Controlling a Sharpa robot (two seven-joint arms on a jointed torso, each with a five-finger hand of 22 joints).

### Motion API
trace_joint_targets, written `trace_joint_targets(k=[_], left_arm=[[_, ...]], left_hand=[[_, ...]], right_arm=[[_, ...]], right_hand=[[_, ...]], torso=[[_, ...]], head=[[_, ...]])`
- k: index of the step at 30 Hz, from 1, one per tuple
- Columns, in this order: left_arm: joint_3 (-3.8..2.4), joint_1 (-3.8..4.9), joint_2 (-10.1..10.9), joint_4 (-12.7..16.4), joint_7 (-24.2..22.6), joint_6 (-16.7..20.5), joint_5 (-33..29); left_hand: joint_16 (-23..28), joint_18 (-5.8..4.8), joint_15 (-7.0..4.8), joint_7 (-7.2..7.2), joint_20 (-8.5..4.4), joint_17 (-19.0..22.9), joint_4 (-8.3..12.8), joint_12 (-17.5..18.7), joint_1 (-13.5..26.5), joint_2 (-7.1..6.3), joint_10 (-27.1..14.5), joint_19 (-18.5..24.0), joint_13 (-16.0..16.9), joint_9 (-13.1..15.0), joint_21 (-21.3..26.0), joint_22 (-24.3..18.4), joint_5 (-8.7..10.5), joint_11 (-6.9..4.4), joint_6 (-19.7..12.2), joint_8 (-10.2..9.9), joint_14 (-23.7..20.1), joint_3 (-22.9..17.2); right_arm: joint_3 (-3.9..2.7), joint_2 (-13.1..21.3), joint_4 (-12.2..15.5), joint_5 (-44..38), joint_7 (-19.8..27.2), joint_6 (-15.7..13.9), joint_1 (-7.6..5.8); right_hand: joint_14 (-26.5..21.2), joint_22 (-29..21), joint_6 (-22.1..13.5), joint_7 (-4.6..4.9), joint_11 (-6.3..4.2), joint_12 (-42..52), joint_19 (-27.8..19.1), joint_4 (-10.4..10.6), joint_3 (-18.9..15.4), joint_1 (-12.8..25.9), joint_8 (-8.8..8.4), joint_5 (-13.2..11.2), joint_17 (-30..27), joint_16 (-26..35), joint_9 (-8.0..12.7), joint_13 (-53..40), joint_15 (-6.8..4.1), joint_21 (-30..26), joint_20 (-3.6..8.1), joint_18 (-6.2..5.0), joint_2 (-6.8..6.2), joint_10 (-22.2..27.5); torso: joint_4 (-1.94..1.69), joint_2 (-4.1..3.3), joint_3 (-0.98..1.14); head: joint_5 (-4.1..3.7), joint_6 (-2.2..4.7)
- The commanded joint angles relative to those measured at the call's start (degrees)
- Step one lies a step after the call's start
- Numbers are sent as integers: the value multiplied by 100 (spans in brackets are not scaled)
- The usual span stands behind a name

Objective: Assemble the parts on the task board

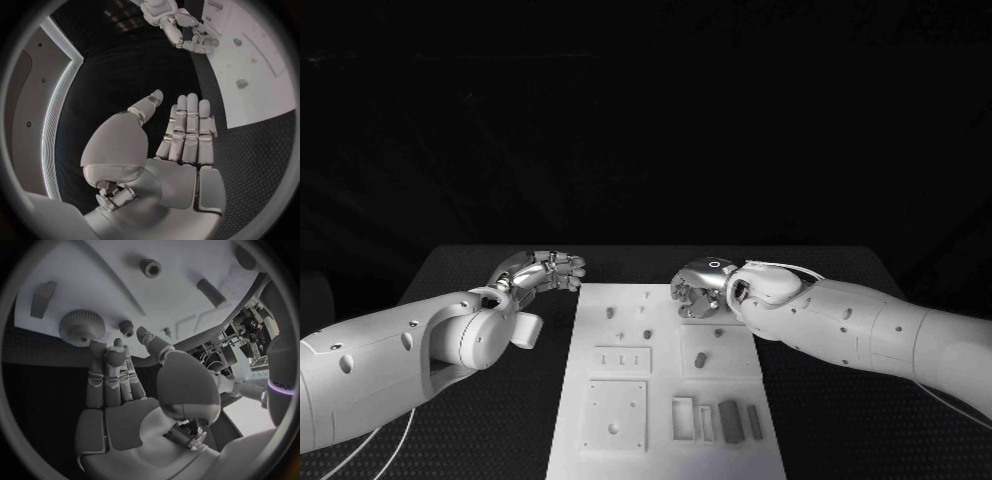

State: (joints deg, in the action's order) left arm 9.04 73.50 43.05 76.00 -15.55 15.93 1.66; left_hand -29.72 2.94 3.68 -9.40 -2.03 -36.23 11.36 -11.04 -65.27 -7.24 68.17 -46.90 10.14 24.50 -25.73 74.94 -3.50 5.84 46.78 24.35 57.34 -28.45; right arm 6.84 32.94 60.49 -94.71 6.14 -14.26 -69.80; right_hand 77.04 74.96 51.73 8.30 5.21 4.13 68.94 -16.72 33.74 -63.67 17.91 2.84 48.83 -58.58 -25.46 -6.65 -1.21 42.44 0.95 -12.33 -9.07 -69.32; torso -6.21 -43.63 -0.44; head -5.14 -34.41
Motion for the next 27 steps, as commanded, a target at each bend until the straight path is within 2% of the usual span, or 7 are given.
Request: trace_joint_targets(k=[1,10,27], left_arm=[[-6,2,-10,6,-58,-101,-11],[-5,3,-7,0,-38,-111,-11],[-5,2,-19,-22,-21,-118,-33]], left_hand=[[-39,11,11,-6,7,6,28,32,66,6,-40,-19,-7,6,-30,114,18,-9,-46,-41,39,-10],[-40,12,12,-6,7,9,28,39,77,1,-44,-17,-7,8,-32,114,19,-8,-47,-44,36,-12],[-44,13,12,-7,8,13,20,52,101,3,-47,-15,-5,12,-37,114,19,-7,-49,-50,34,-19]], right_arm=[[4,6,40,-324,-98,-63,5],[13,55,74,-377,-91,44,16],[28,-9,51,-429,-78,160,91]], right_hand=[[-41,134,29,4,22,-29,-41,7,61,-2,-29,8,-15,-49,13,11,16,42,5,-267,-84,-6],[-48,129,26,-6,35,-34,-50,7,150,-3,-37,9,-41,-95,32,33,28,95,9,-267,-124,29],[-71,122,163,-47,-13,18,-50,24,517,15,42,-5,-97,-224,22,21,-18,237,17,-267,7,-130]], torso=[[2,-26,3],[3,-50,6],[-7,-85,4]], head=[[6,15],[7,27],[6,18]])
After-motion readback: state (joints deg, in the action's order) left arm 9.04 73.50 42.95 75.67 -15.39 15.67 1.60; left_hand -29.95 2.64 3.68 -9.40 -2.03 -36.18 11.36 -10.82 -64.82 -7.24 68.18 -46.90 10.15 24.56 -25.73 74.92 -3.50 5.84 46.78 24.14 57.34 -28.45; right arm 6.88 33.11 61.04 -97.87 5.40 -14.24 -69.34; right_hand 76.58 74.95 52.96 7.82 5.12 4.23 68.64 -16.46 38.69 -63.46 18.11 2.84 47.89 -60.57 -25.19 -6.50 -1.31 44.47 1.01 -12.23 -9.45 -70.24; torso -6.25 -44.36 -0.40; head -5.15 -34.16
